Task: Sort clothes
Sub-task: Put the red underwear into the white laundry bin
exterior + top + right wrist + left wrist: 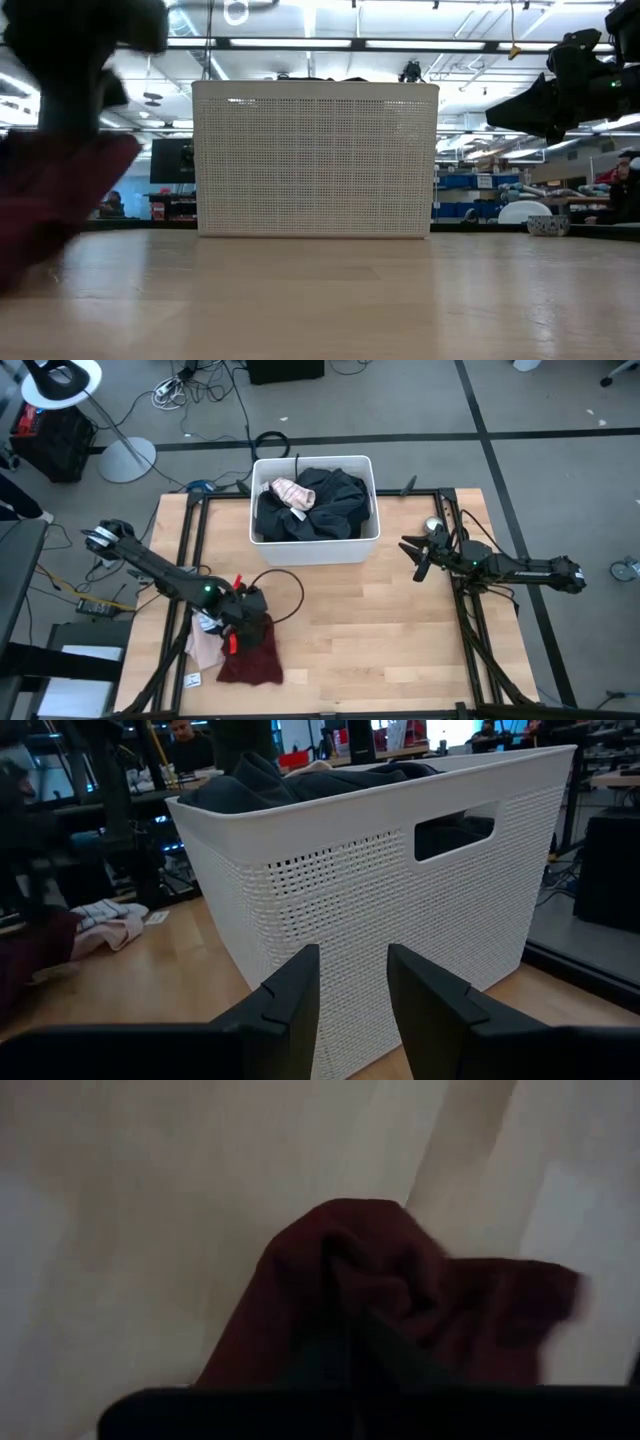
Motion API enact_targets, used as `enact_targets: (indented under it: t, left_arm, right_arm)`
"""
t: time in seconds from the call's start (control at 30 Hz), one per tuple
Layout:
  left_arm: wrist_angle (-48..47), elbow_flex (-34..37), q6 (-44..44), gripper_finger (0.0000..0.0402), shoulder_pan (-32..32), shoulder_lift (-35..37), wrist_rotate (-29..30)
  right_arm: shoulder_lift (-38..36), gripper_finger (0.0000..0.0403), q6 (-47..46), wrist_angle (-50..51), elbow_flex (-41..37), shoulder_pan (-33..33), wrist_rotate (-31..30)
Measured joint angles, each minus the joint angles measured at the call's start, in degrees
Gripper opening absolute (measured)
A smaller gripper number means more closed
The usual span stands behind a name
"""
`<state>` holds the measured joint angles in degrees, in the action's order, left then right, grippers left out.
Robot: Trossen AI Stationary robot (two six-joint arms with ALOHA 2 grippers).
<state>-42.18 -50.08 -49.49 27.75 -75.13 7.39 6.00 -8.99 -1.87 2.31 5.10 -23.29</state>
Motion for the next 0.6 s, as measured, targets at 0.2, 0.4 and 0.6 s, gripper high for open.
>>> enact_targets:
  t: [0.2,0.4,0.6]
  left_arm:
    - [-6.61,-13.01,1.30,0.0001,-0.04,0.00,7.41]
    - [-9.06,-23.37,1.69,0.0000,-2.03,0.02,12.60]
    - [-9.14,-31.24,6.52,0.0000,-7.80,0.02,15.13]
  right_arm:
    - [0.00,0.0121,-0.01,0.00,0.00,0.00,0.00]
    - [0.00,0.0121,-0.02,0.00,0.00,0.00,0.00]
    - [0.00,0.0121,-0.01,0.00,0.00,0.01,0.00]
